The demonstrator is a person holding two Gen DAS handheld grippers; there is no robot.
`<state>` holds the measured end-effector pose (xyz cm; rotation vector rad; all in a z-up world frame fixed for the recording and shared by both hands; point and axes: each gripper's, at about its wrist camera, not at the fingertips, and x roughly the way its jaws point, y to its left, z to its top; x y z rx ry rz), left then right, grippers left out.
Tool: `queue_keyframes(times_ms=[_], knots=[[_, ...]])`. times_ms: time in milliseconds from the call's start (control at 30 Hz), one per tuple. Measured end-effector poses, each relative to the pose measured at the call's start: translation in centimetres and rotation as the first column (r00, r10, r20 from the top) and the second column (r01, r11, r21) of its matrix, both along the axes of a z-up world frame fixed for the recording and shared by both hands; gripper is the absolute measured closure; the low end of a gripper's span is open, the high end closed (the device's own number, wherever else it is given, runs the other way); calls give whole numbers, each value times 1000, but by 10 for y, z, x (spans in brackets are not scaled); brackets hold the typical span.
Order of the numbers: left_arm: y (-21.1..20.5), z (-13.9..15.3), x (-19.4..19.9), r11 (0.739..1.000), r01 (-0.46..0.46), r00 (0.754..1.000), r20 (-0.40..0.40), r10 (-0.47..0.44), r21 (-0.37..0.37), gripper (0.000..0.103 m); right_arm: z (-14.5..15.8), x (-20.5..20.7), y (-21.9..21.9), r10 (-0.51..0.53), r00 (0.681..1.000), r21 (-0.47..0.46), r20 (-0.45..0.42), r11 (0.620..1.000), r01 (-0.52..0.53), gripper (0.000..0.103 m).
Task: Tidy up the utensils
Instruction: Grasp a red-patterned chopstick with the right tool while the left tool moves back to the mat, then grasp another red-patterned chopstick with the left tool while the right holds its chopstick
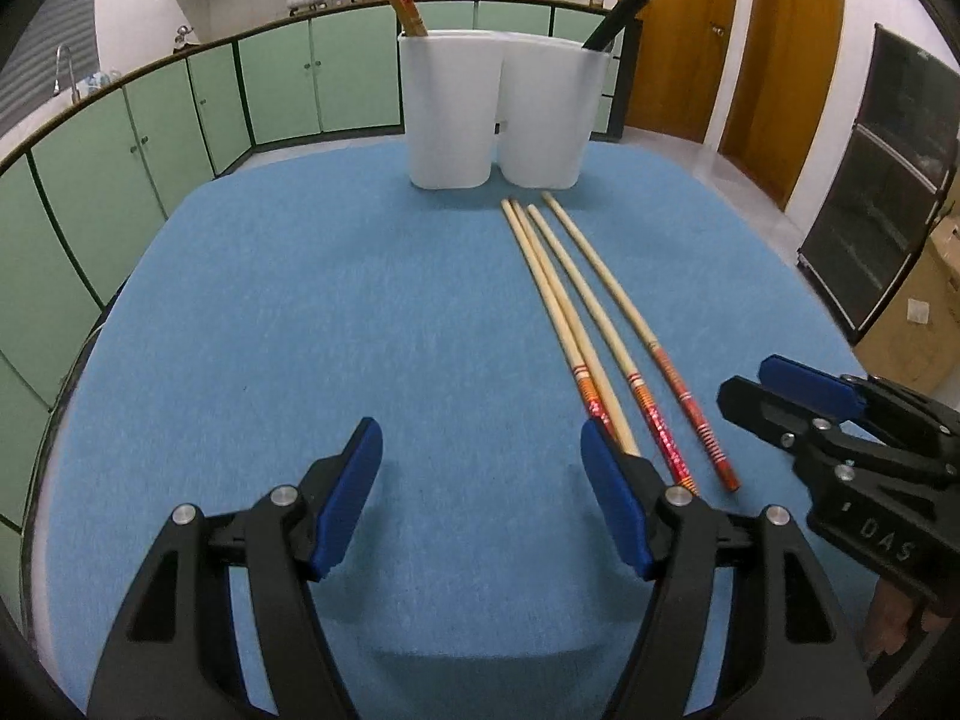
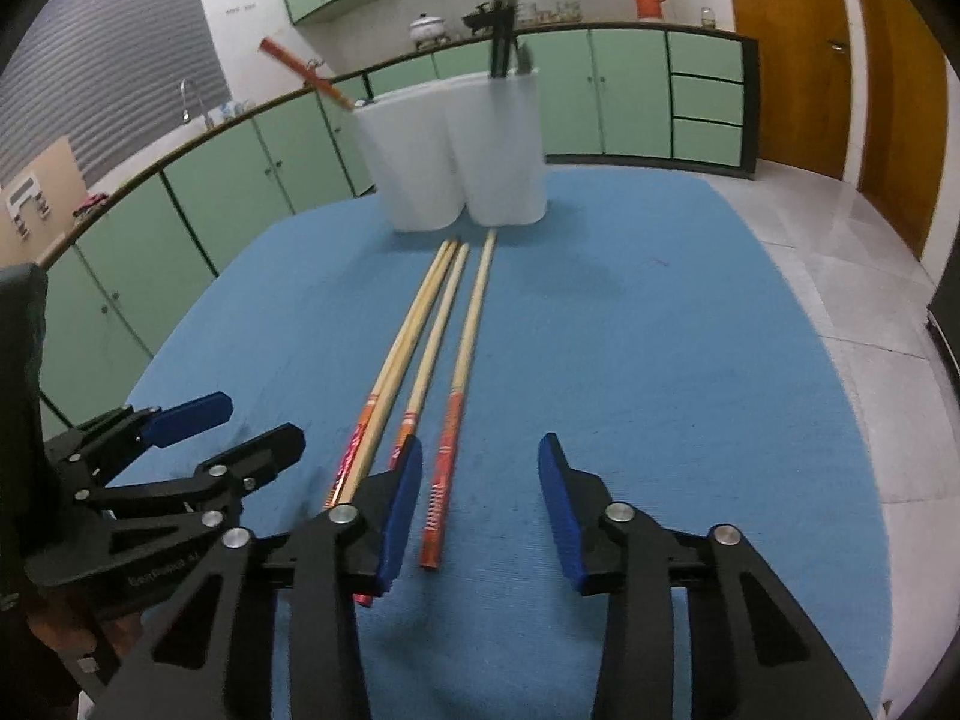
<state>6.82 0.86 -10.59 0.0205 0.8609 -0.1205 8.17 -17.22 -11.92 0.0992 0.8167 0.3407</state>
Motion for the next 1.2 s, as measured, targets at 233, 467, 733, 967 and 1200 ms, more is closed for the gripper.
queue_keyframes(times_ms=[233, 467, 733, 967, 1200], knots=[[7, -3, 2, 999, -33, 999, -2, 33, 14, 29, -11, 7, 12, 33, 998, -9, -57, 999, -33, 80], [4, -3, 1, 1000, -25, 1000, -11, 25, 0, 24, -11, 13, 19, 25, 998, -52, -62, 998, -28, 93], [-16, -4, 8, 1000, 20, 1000, -20, -20, -20, 24, -10, 1, -4, -61, 996, -65, -63, 996, 57, 97], [-26, -10, 18, 999, 30, 999, -38, -31, -18, 24, -10, -5, -27, -115, 991, -52, -67, 992, 111, 97], [-24, -10, 27, 1000, 10, 998, -54, -11, -19, 28, -10, -5, -28, -116, 991, -47, -65, 992, 113, 97]])
